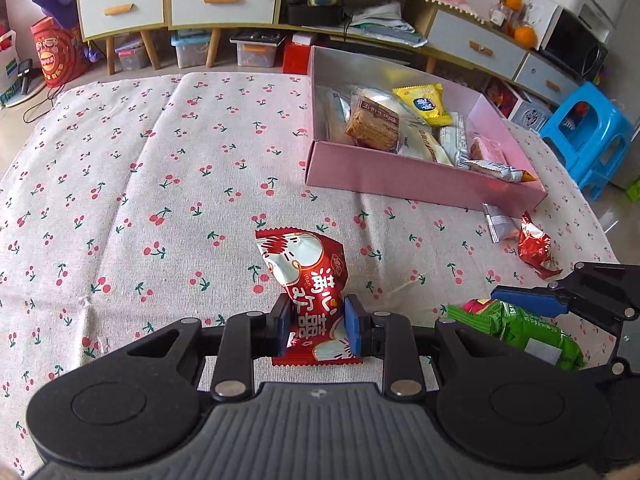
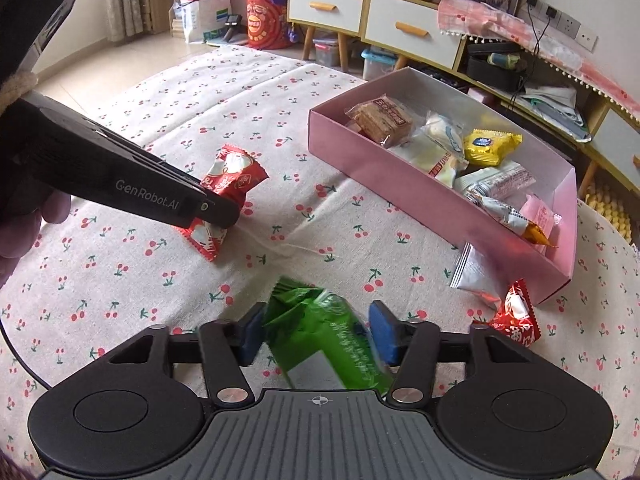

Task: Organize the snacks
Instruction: 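Carry the red candy packet in the left tool while the right tool carries the green packet to the box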

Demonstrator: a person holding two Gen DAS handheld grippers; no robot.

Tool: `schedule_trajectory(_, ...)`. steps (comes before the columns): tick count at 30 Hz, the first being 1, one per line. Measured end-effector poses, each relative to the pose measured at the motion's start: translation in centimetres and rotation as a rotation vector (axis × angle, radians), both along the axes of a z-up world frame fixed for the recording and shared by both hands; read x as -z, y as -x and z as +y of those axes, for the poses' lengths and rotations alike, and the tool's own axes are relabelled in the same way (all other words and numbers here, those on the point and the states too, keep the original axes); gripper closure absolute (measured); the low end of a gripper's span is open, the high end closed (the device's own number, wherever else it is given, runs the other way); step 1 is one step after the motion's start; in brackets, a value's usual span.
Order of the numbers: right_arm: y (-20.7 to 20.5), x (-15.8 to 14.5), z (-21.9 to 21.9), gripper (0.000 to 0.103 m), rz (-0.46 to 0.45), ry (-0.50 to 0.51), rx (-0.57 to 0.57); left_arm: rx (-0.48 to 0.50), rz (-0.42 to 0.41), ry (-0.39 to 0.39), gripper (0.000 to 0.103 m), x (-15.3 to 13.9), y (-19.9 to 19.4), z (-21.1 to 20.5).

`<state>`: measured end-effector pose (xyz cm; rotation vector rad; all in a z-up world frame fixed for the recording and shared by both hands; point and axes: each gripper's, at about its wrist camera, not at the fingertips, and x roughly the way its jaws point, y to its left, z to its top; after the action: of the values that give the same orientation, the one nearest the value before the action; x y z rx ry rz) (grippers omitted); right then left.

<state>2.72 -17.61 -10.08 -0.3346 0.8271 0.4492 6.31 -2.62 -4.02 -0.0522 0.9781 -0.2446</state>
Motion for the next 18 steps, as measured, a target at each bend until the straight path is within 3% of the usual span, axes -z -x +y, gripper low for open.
schedule_trajectory(10,-0.6,-1.8,-0.3,0.056,0.046,-0.122,0.079,-0.021,-0.008,0.024,0.078,-0.7,0.0,1.3)
schedule_trajectory(18,-1.2,-4.6,-2.9,0.057,0.068,-0.302,0.206,-0.038,-0.023,0.064,0.078,-1.8,-0.4,1.7)
